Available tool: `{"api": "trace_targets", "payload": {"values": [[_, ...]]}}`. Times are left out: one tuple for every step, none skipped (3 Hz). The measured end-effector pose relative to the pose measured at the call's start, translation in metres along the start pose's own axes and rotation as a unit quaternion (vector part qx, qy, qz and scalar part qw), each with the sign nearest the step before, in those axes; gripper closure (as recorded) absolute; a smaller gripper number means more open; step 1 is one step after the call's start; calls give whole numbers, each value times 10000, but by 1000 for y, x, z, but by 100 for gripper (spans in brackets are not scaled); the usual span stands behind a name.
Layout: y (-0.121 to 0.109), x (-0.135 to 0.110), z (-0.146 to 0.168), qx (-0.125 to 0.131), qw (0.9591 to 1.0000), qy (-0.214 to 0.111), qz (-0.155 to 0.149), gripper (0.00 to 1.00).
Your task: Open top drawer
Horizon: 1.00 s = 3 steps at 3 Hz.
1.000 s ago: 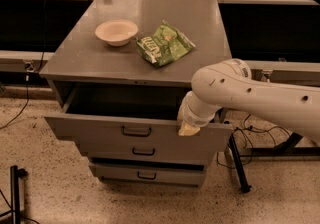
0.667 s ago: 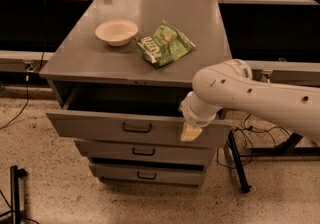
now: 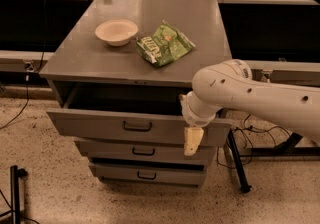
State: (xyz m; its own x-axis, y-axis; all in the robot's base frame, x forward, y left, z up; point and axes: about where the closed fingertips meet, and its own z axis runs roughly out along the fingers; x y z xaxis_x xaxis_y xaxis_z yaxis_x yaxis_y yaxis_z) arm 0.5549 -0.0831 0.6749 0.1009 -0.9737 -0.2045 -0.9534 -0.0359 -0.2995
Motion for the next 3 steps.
{"api": "trace_targets", "payload": {"values": [[5, 2, 3, -187, 9994, -136, 253, 0], [24, -6, 5, -492, 9971, -255, 527, 13], [44, -16, 2, -787, 9940, -265, 706, 29]]}}
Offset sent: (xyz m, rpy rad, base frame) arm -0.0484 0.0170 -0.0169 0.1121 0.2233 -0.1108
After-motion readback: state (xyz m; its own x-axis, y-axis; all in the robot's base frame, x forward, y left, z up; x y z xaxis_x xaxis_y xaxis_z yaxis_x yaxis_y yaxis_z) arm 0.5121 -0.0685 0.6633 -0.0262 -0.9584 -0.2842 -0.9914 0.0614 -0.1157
